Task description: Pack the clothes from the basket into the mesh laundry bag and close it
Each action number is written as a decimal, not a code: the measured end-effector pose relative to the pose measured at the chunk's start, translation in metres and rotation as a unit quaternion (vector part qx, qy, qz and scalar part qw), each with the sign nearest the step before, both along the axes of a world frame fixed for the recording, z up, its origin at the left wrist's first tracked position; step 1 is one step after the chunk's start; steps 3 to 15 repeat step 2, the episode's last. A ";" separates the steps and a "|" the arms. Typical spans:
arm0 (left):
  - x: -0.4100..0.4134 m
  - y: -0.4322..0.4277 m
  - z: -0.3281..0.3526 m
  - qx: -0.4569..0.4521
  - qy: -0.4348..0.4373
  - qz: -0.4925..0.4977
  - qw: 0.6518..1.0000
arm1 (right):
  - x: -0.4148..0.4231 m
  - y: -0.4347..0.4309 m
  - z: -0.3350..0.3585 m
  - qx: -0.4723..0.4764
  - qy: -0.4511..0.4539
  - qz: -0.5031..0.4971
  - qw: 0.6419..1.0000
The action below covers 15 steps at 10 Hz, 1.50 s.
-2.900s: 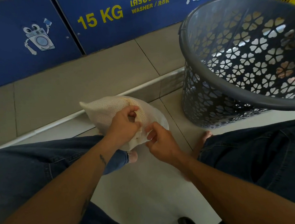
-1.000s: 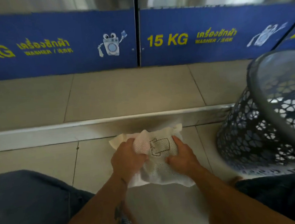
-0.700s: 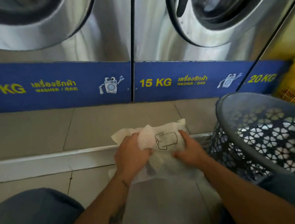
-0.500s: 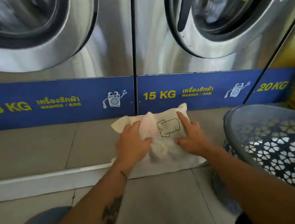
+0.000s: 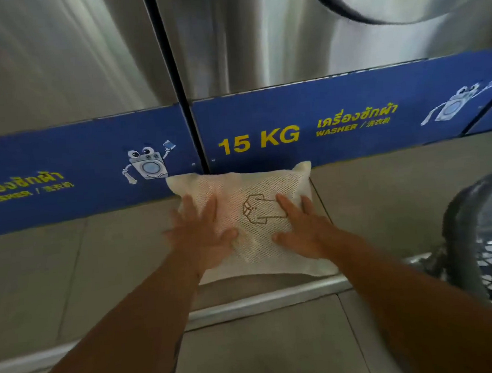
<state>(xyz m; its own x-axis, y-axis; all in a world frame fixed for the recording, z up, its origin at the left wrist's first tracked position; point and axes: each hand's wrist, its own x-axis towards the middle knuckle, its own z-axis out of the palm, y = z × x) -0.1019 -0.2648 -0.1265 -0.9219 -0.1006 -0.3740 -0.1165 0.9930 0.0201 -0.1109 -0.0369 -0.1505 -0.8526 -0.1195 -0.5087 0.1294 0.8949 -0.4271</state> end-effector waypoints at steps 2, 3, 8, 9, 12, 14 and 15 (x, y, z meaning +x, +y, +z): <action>0.014 0.005 0.112 -0.080 -0.034 -0.080 0.993 | 0.015 0.009 0.105 0.000 -0.063 0.017 0.998; 0.014 0.005 0.112 -0.080 -0.034 -0.080 0.993 | 0.015 0.009 0.105 0.000 -0.063 0.017 0.998; 0.014 0.005 0.112 -0.080 -0.034 -0.080 0.993 | 0.015 0.009 0.105 0.000 -0.063 0.017 0.998; 0.014 0.005 0.112 -0.080 -0.034 -0.080 0.993 | 0.015 0.009 0.105 0.000 -0.063 0.017 0.998; 0.014 0.005 0.112 -0.080 -0.034 -0.080 0.993 | 0.015 0.009 0.105 0.000 -0.063 0.017 0.998; 0.014 0.005 0.112 -0.080 -0.034 -0.080 0.993 | 0.015 0.009 0.105 0.000 -0.063 0.017 0.998; 0.014 0.005 0.112 -0.080 -0.034 -0.080 0.993 | 0.015 0.009 0.105 0.000 -0.063 0.017 0.998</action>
